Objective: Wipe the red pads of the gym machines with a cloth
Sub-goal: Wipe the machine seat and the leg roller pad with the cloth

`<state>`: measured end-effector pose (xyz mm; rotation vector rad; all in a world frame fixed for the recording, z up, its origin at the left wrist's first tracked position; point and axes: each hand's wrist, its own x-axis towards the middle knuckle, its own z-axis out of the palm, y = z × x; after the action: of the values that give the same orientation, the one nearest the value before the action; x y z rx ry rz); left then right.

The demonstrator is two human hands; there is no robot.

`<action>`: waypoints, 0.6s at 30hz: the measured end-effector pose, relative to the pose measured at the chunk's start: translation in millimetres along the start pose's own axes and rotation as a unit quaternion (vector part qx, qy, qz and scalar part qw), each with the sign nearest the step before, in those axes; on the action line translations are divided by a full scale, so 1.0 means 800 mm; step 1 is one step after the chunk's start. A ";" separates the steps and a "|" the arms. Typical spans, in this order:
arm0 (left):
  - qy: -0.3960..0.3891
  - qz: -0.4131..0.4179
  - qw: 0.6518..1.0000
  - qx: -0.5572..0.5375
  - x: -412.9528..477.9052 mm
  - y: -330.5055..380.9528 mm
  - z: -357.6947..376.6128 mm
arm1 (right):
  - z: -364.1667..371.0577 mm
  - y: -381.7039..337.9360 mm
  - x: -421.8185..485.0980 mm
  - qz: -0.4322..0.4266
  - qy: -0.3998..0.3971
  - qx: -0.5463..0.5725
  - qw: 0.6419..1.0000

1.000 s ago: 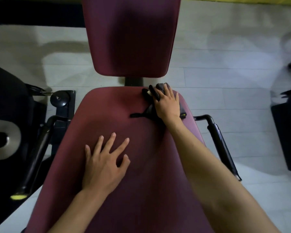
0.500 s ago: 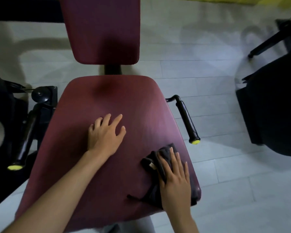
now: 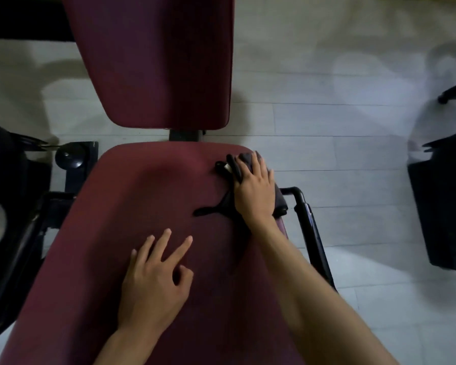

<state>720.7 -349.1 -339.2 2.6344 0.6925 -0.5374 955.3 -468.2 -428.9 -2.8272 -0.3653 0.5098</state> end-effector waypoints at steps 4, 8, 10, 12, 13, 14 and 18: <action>0.004 -0.003 1.000 0.006 0.003 0.000 0.001 | 0.005 -0.001 0.075 -0.009 -0.023 0.018 1.000; -0.003 -0.014 1.000 0.006 0.003 0.005 -0.006 | 0.007 0.016 0.054 -0.036 -0.018 0.024 0.999; -0.007 -0.017 1.000 0.004 0.002 0.006 -0.008 | 0.001 0.031 0.009 -0.043 -0.010 0.035 0.998; -0.019 -0.019 1.000 0.002 0.003 0.007 -0.009 | -0.008 0.051 -0.058 -0.032 0.010 0.040 0.999; -0.021 -0.016 1.000 0.006 0.002 0.008 -0.009 | -0.014 0.059 -0.099 -0.024 0.021 0.042 0.999; -0.019 -0.013 1.000 0.011 0.002 0.008 -0.009 | -0.019 0.066 -0.143 -0.016 0.030 0.042 0.999; -0.012 -0.008 1.000 0.020 0.005 0.006 -0.010 | -0.031 0.085 -0.296 0.006 0.038 0.020 0.999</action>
<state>728.6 -347.8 -333.2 2.6563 0.7019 -0.5916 763.1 -604.7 -352.5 -2.8012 -0.3209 0.4058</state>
